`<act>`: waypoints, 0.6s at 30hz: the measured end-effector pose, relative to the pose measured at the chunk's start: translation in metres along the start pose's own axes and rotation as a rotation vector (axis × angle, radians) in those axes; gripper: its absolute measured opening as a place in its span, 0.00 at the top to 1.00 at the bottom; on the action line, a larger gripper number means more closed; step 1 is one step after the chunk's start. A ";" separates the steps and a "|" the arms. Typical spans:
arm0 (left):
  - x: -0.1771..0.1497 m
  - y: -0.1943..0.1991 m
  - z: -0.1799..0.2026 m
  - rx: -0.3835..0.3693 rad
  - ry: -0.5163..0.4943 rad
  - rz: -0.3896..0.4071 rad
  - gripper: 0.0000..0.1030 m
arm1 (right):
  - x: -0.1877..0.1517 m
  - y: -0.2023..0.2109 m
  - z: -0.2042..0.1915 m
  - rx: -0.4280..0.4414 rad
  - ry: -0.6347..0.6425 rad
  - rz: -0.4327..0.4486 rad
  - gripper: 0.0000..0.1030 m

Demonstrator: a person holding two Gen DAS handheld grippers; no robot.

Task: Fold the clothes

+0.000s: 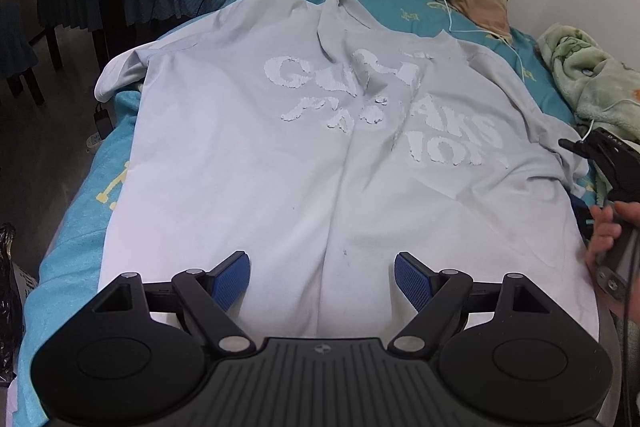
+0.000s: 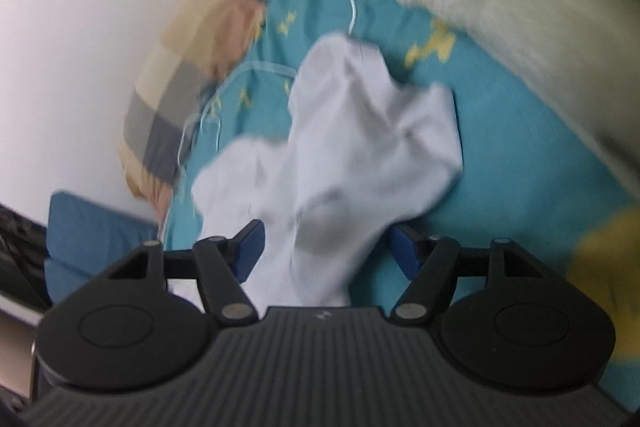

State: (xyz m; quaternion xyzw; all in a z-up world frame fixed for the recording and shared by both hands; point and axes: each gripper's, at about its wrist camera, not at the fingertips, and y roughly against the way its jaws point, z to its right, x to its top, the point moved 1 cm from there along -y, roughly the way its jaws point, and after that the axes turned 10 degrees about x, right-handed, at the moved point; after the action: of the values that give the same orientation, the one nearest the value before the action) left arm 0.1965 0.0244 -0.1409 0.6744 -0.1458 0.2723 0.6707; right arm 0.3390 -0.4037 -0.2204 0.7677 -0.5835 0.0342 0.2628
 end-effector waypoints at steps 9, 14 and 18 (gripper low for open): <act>0.010 -0.009 -0.002 -0.035 0.061 -0.027 0.21 | 0.039 -0.033 -0.007 -0.104 0.348 0.092 0.81; 0.015 -0.006 -0.007 -0.055 0.095 -0.021 0.21 | 0.041 -0.028 -0.047 -0.151 0.569 0.137 0.90; 0.019 0.004 -0.018 -0.057 0.135 0.013 0.21 | 0.020 -0.019 -0.115 -0.053 0.693 0.166 0.91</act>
State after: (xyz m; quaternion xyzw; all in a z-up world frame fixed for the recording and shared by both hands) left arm 0.2064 0.0453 -0.1273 0.6341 -0.1122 0.3170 0.6963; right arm 0.3915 -0.3666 -0.1218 0.6534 -0.5207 0.2985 0.4614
